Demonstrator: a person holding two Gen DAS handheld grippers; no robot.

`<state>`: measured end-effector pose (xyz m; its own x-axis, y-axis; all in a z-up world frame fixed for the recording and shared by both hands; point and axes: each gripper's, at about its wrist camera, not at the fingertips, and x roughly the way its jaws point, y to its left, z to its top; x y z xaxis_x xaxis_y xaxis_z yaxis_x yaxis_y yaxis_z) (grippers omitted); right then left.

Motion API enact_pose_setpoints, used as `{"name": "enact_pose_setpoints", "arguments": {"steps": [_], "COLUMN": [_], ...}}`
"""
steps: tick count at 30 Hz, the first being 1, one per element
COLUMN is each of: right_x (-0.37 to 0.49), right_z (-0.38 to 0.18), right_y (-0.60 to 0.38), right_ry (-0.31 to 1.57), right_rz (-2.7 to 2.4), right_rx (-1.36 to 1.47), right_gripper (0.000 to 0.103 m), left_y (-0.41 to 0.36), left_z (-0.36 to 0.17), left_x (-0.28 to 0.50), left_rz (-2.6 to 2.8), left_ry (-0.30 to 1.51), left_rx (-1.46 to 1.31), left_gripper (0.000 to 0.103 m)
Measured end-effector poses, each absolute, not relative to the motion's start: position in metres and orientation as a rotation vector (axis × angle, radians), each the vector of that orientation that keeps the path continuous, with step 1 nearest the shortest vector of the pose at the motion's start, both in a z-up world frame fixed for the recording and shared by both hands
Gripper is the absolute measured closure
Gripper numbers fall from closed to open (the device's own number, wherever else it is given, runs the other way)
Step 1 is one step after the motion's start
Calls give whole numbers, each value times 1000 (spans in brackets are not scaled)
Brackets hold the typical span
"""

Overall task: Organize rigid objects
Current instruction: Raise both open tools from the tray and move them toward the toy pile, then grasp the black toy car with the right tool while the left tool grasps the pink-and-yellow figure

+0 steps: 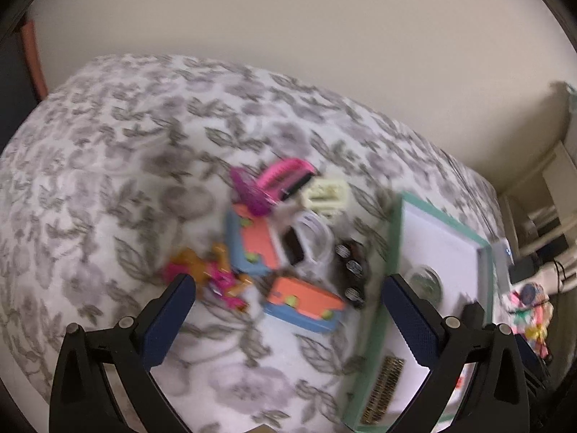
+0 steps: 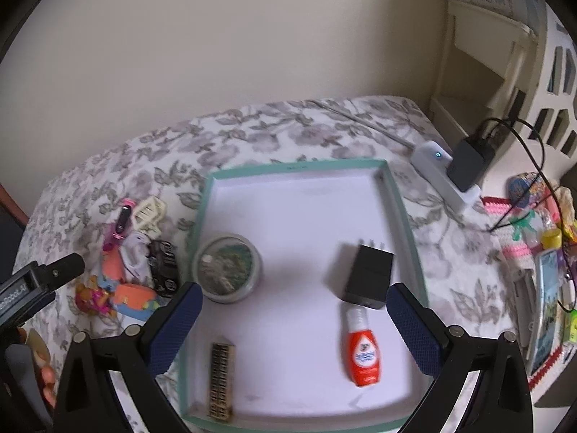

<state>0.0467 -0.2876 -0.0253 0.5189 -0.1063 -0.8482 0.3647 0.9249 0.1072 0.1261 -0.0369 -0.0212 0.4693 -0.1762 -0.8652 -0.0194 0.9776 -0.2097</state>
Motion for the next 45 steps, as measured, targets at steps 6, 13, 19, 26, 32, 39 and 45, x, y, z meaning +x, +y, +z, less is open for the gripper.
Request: {"name": "enact_pose_setpoints", "arguments": {"steps": [6, 13, 19, 26, 32, 39, 45], "right_x": [60, 81, 100, 122, 138, 147, 150], "right_z": [-16, -7, -20, -52, -78, -100, -109], "right_y": [-258, -211, -180, -167, -161, -158, -161], "right_ry": [956, 936, 974, 1042, 1091, 1125, 1135], "right_rz": [-227, -115, -34, -20, -20, -34, -35], "right_rx": [229, 152, 174, 176, 169, 143, 149], "right_gripper": [0, 0, 0, 9, 24, 46, 62], "left_y": [-6, 18, 34, 46, 39, 35, 22], "left_z": [-11, -7, -20, -50, -78, -97, -105], "left_x": [131, 136, 144, 158, 166, 170, 171], "left_rz": [-16, 22, 42, 62, 79, 93, 93], "left_ry": [1010, 1002, 1047, 1152, 1244, 1298, 1309], "left_rx": [-207, -209, -256, -320, -285, -272, -213], "left_gripper": [0, 0, 0, 0, 0, 2, 14]}}
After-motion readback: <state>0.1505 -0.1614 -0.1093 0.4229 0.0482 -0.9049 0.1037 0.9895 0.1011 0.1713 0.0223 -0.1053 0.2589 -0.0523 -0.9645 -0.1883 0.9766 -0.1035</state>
